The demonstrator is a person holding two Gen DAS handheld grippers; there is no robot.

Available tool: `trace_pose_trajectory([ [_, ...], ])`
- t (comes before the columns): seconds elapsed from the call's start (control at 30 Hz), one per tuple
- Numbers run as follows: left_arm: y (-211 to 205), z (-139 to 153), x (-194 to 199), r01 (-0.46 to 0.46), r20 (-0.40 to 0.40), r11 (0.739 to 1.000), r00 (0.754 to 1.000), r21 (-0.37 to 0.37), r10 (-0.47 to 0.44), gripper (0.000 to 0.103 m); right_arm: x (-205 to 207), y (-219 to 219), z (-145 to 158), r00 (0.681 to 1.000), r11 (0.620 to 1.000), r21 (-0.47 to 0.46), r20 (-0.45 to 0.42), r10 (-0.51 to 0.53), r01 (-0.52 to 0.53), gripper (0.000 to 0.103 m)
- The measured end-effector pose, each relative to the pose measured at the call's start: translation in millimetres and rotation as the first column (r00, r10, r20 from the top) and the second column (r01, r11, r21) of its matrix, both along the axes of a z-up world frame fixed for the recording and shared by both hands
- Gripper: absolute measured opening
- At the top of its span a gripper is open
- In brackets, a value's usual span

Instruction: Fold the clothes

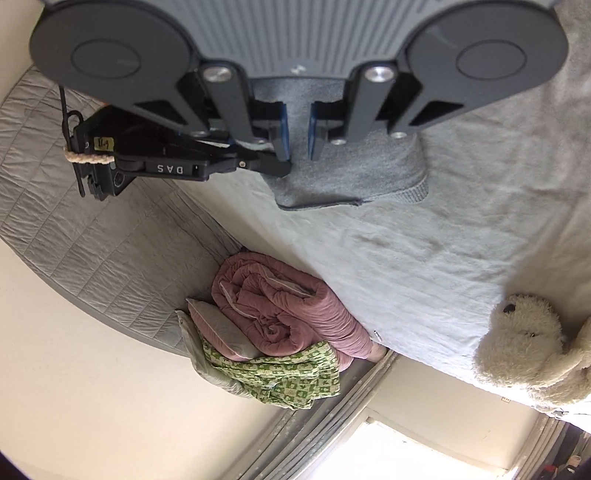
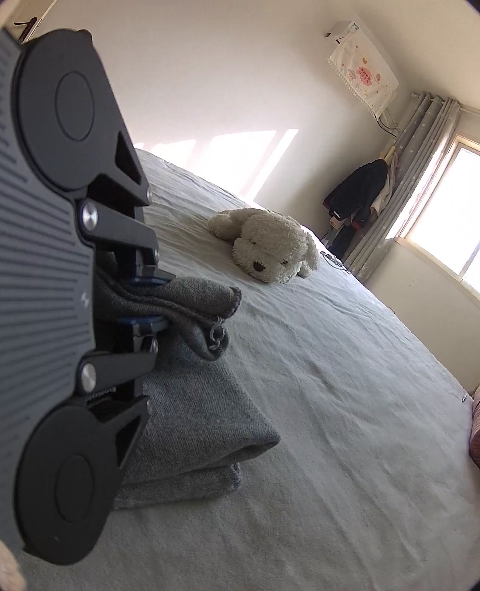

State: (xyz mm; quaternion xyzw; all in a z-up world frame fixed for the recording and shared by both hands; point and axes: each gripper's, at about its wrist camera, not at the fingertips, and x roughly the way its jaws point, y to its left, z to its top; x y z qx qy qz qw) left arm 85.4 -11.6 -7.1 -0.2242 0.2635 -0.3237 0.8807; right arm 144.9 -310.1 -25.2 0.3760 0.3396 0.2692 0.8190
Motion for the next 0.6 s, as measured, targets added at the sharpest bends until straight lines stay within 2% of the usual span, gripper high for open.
trace_pose_trajectory([
  [0.1,-8.8,-3.4,-1.1,0.039,0.027,0.999,0.999,-0.038,-0.038,0.009,-0.9,-14.8,-1.0,0.999,0.998,0.045,0.004,-0.033,0.033,0.019],
  [0.17,-18.1,-6.2,-2.0,0.064,0.038,0.997,0.997,-0.037,-0.062,0.009,-1.1,-23.8,-2.1,0.999,0.997,0.059,0.003,-0.053,0.053,0.019],
  [0.47,-70.0,-9.7,-8.0,0.179,0.077,0.981,0.98,0.067,-0.184,0.009,-7.0,-49.8,-11.1,0.992,0.988,0.078,-0.01,-0.13,0.13,0.019],
  [0.6,-91.2,-12.1,-9.5,0.227,0.082,0.967,0.968,0.112,-0.237,0.009,-7.8,-49.9,-14.7,0.987,0.987,0.016,-0.03,-0.157,0.157,0.019],
])
